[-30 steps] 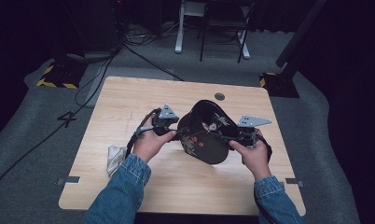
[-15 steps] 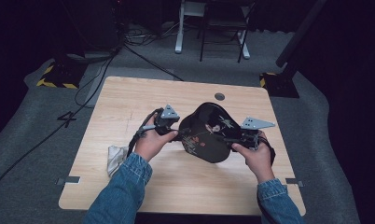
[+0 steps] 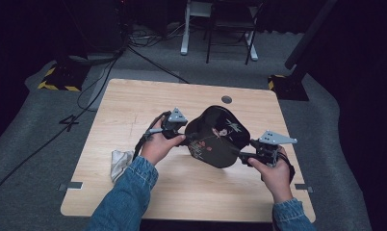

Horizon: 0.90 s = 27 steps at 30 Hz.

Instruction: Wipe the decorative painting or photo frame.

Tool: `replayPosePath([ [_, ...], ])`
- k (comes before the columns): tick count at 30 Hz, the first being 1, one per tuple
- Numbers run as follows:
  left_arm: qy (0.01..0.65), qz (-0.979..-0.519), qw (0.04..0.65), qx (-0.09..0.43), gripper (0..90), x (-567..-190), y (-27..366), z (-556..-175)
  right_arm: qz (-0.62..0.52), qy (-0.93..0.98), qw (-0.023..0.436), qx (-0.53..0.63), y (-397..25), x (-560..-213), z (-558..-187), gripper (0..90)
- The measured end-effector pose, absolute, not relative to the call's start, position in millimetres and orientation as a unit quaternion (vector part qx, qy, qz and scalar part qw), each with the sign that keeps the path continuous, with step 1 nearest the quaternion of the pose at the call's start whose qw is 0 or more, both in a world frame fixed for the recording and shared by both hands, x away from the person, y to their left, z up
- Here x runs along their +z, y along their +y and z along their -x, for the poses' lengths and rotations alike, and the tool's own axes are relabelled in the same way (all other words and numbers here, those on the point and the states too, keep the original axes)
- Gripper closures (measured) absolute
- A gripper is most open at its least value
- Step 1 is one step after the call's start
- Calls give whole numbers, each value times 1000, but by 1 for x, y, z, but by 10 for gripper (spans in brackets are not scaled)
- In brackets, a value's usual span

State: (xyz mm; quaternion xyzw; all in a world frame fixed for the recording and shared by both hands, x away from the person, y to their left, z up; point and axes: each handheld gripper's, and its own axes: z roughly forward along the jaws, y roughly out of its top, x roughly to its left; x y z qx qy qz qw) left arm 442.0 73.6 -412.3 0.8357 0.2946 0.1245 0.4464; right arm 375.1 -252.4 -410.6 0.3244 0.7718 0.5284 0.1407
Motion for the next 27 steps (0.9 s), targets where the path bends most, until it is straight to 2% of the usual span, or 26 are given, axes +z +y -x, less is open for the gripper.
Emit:
replayPosePath([
  [4, 292, -836, 449, 120, 323, -416, 72, -445, -330, 778, 146, 515, -254, -414, -360, 499],
  [9, 284, -836, 457, 109, 322, -419, 70, -446, -355, 768, 156, 509, -256, -417, -359, 561],
  [23, 272, -840, 457, 103, 330, -419, 61, -442, -377, 762, 181, 494, -266, -417, -365, 600],
  [27, 271, -843, 453, 105, 362, -418, 58, -439, -382, 764, 185, 486, -265, -418, -369, 664],
])
